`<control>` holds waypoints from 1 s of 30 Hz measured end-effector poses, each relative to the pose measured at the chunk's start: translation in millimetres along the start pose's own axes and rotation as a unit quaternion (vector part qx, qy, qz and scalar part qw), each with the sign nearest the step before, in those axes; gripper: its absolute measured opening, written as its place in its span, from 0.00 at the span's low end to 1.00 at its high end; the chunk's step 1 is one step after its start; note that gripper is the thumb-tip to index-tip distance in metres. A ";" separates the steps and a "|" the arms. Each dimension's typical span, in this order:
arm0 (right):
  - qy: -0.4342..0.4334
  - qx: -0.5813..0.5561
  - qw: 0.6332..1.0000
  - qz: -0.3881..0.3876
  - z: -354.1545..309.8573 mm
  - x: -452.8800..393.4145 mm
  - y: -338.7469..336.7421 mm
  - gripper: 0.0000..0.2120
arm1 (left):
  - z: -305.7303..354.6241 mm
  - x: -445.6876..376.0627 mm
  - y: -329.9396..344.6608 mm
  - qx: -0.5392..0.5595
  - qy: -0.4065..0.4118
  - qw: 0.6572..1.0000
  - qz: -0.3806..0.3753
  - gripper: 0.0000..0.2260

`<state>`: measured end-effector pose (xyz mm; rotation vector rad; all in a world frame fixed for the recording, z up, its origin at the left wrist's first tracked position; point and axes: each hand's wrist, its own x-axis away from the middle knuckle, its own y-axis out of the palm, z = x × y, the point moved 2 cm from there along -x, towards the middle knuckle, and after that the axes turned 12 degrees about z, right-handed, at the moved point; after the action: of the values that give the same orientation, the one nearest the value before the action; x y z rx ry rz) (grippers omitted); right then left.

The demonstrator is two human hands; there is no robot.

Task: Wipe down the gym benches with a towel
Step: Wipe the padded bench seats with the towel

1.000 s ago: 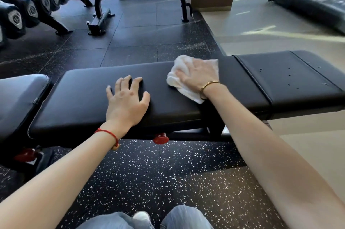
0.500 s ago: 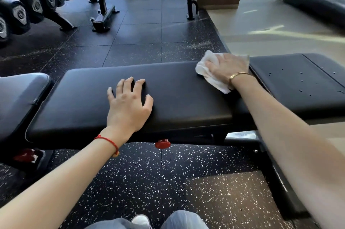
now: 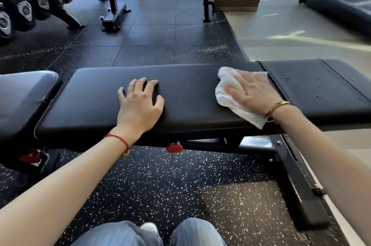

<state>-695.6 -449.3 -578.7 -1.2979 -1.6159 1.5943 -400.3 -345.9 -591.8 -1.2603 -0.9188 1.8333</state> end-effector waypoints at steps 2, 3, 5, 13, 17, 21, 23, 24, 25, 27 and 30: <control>0.020 0.005 1.000 0.012 -1.1 1.5 -0.8 0.44 | 0.3 -0.4 0.4 0.003 -0.002 1.000 0.000 0.25; 0.005 0.007 1.000 0.022 -9.7 8.2 -2.4 0.43 | 0.6 -0.3 1.0 0.005 -0.003 1.000 -0.001 0.23; -0.068 0.004 0.997 0.044 -34.7 34.8 -4.0 0.39 | 1.9 -0.1 1.5 0.008 -0.007 1.000 -0.001 0.21; -0.160 0.081 0.970 0.161 -120.5 88.8 40.8 0.34 | 7.1 0.3 2.0 0.009 -0.016 1.000 -0.012 0.22; -0.173 0.091 0.965 0.177 -108.2 95.3 43.1 0.32 | 1.6 1.3 -0.3 0.016 -0.014 1.000 -0.012 0.22; -0.090 0.102 0.972 0.194 -34.3 111.8 18.3 0.33 | 2.8 0.5 -0.5 0.011 -0.014 1.000 -0.014 0.22; -0.046 0.100 0.977 0.183 -14.4 116.7 7.4 0.34 | 6.4 0.4 0.5 0.009 -0.017 1.000 -0.014 0.22; -0.031 0.102 0.978 0.181 -13.3 115.7 5.6 0.34 | 7.4 0.0 1.1 0.008 -0.017 1.000 -0.015 0.22; -0.023 0.105 0.978 0.180 -17.4 113.5 5.4 0.35 | 7.7 0.0 1.3 0.008 -0.017 1.000 -0.015 0.22; -0.028 0.099 0.978 0.179 -37.6 106.1 9.2 0.34 | 7.7 -0.1 1.6 0.011 -0.015 1.000 -0.011 0.22; -0.087 0.089 0.976 0.180 -84.1 91.5 24.0 0.33 | 7.1 -0.3 1.0 0.017 -0.015 1.000 -0.006 0.22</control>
<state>-652.8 -334.5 -610.3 -1.4473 -1.3479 2.0702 -407.1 -347.7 -590.6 -1.2080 -0.9063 1.8552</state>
